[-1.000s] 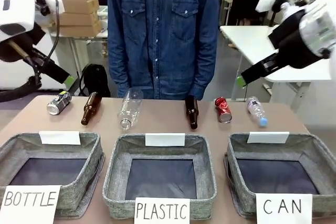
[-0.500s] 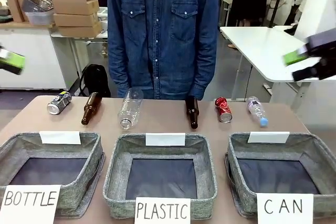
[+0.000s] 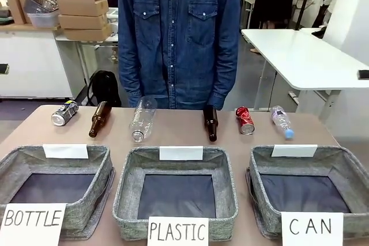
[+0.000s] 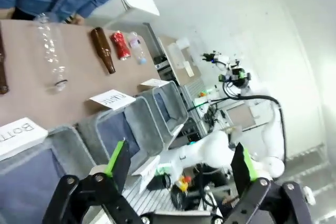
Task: Sort the can waste into the basket.
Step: Pick up the can waste from the table and place it in the right Fabric basket.
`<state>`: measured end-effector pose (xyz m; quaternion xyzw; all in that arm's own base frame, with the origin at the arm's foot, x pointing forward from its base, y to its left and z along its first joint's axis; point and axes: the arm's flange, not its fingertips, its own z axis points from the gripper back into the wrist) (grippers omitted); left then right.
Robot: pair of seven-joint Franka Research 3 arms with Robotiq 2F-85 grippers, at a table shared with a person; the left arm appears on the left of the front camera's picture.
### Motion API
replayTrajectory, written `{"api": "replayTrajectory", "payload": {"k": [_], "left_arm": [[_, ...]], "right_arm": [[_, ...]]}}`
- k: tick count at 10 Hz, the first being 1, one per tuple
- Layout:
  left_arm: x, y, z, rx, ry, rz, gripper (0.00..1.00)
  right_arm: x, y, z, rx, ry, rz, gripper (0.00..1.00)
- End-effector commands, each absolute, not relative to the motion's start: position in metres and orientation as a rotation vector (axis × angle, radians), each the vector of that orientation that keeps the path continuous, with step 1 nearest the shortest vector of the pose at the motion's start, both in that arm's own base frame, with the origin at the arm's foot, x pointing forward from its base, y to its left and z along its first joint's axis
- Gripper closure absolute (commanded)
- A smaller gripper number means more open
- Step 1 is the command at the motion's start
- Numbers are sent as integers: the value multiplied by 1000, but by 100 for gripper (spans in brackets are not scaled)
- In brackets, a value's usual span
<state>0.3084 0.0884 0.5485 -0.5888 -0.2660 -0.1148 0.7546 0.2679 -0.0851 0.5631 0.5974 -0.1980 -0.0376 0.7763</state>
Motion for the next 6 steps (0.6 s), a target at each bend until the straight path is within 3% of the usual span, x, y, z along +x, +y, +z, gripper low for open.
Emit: {"api": "replayTrajectory", "payload": {"k": [1, 6], "left_arm": [[299, 93, 554, -1308, -577, -345, 0], [299, 93, 554, -1308, -577, -345, 0]], "right_arm": [[266, -71, 569, 1240, -434, 1, 0], [266, -71, 569, 1240, -434, 1, 0]]}}
